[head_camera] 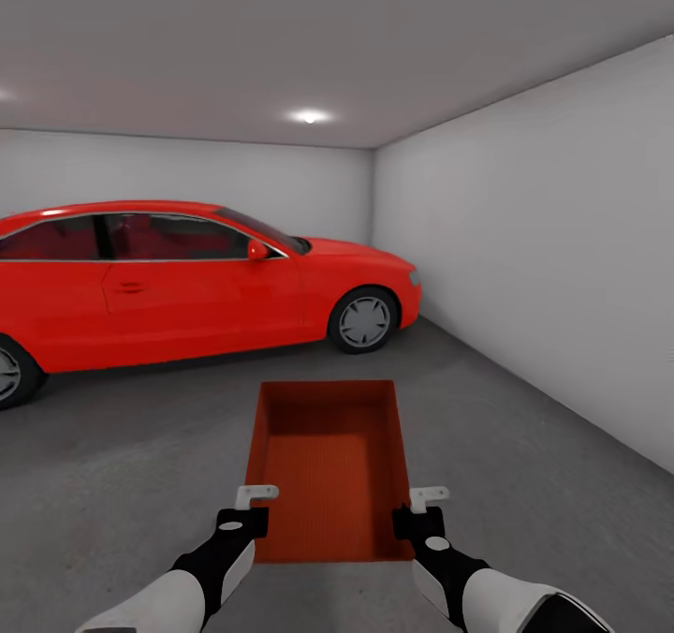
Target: Move the two storage containers from the living room to the garage. In the garage, place one container on the floor and stack the other container on top of it (either order is fine).
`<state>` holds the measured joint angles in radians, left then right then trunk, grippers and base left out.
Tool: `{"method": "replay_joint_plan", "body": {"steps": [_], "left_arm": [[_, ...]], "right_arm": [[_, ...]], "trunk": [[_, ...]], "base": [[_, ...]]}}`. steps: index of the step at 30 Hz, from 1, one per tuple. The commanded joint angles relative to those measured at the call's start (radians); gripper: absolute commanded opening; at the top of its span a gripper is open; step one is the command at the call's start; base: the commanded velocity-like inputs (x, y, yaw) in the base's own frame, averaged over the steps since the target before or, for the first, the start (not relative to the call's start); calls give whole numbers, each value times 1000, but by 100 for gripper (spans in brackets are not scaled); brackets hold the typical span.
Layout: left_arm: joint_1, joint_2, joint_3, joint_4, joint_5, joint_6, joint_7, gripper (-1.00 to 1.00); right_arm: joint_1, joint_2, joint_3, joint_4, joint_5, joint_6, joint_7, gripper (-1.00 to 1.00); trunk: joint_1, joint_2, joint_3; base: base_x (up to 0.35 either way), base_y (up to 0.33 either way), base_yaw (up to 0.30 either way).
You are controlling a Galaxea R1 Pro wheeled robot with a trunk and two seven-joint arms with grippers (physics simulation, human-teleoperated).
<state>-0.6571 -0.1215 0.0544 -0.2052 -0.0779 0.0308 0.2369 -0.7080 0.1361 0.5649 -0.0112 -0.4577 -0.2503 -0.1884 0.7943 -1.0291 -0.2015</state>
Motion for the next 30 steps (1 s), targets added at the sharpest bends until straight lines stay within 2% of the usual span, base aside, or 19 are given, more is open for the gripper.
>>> {"method": "replay_joint_plan", "body": {"steps": [1, 30], "left_arm": [[-1, -7, 62, -53, -27, 3, 5, -100], [-1, -6, 62, -53, -27, 3, 5, -100]], "right_arm": [[-1, 0, -5, 5, -33, -8, -8, -100], [-1, 0, -5, 5, -33, -9, -8, -100]], "trunk": [[1, -1, -1], [1, -1, -1]], "base": [[320, 0, -284], [320, 0, -284]]}}
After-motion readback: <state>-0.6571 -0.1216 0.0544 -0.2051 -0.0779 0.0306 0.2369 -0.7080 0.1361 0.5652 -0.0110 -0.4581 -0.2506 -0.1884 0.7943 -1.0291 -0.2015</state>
